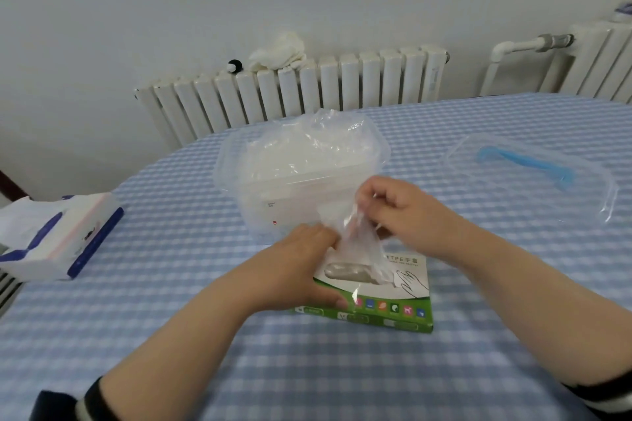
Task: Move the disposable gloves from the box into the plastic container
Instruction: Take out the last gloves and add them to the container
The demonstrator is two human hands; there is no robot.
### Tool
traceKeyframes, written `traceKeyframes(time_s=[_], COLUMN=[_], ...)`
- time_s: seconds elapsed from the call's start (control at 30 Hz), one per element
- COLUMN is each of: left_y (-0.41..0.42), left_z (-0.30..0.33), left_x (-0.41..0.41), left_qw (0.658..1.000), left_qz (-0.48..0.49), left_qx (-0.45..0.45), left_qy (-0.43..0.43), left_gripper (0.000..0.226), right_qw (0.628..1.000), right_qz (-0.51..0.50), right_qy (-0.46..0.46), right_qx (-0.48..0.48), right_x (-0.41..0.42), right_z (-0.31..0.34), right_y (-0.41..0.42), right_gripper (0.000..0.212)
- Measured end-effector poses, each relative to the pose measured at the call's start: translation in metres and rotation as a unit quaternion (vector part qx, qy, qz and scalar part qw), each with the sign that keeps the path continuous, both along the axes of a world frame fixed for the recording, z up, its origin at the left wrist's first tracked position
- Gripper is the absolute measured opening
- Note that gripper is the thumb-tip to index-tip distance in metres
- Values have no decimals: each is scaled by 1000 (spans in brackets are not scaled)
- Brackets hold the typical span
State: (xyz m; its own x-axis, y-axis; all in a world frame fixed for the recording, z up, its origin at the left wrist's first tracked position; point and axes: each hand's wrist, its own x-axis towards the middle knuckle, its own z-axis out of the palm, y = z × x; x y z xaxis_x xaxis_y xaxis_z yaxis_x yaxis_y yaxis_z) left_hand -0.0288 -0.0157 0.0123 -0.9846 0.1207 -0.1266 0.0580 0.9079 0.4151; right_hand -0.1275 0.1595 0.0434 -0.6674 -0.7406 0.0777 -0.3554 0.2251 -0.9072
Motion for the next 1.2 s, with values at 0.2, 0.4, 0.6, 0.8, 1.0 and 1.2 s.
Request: traceKeyframes(time_s=[0.2,0.4,0.6,0.8,1.0,1.2], left_y=[-2,8,36,35,37,37], left_z=[5,23,36,48,59,61], left_x=[2,1,-14,-28,-33,-34], left_qw=[998,963,886,889,894,896], left_qz=[13,18,118,183,149,156], left_qx=[59,270,445,338,361,318], left_qy=[-35,4,59,248,222,270], left_gripper=[73,68,44,16,40,19], right_qw=[953,842,786,814,853,829], right_qz=[-69,-61,-53,-87,-103,-113], right_qy=[-202,-388,-440,-418,-366,-386], right_qx=[-215,-369,-430,-394,-358,-387], right_x=[-1,-6,-5,-5,-2,2], right_z=[26,20,18,18,13,11], right_y=[11,3,0,3,-1,-4], right_gripper=[22,21,30,29,29,25])
